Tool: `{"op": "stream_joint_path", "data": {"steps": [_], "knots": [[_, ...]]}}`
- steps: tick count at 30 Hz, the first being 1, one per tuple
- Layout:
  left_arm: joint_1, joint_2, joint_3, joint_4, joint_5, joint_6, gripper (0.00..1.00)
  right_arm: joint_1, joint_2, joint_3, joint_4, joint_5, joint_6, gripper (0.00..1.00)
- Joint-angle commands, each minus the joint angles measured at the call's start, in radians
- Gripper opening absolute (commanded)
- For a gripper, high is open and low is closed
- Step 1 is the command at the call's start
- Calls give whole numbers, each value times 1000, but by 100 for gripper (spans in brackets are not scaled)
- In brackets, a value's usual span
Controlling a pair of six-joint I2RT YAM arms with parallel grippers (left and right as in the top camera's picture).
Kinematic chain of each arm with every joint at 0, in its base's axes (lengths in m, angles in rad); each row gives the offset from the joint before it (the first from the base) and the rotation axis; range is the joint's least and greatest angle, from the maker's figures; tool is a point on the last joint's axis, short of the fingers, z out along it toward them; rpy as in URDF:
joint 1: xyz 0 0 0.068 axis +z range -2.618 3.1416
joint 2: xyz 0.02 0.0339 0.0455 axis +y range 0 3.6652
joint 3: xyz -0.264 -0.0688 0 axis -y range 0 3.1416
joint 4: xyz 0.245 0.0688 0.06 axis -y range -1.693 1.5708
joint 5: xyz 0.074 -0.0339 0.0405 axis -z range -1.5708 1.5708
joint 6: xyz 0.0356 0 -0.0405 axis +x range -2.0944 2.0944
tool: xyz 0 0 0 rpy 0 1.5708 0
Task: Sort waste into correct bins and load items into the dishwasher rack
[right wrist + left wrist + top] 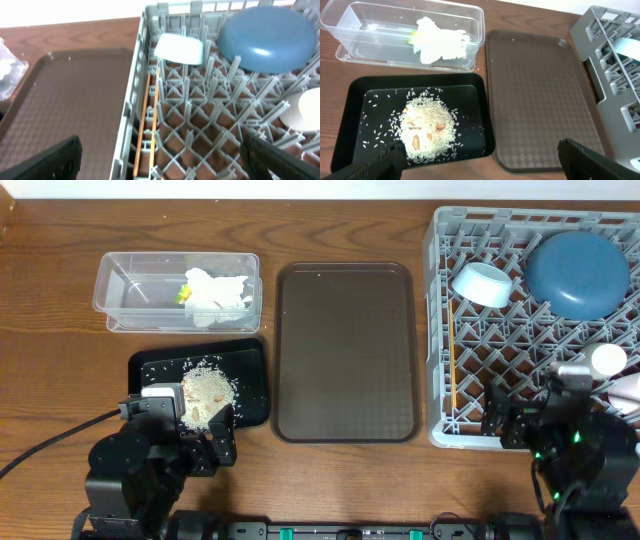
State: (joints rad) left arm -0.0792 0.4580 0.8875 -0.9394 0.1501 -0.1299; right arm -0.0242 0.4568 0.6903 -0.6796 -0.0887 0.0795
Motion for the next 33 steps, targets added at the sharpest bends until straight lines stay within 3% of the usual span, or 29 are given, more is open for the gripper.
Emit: {"op": "stream_joint_path", "data": {"steps": [1, 7, 14, 33], "knots": [[4, -2, -10, -2, -11, 6, 99, 35, -118, -134, 126, 15, 9, 99], [4, -2, -10, -2, -11, 6, 99, 52, -324, -412, 458, 14, 9, 99], [4, -2, -10, -2, -11, 6, 99, 79, -451, -595, 578, 35, 9, 99], [4, -2, -10, -2, -11, 6, 99, 84, -449, -671, 581, 39, 9, 99]]}}
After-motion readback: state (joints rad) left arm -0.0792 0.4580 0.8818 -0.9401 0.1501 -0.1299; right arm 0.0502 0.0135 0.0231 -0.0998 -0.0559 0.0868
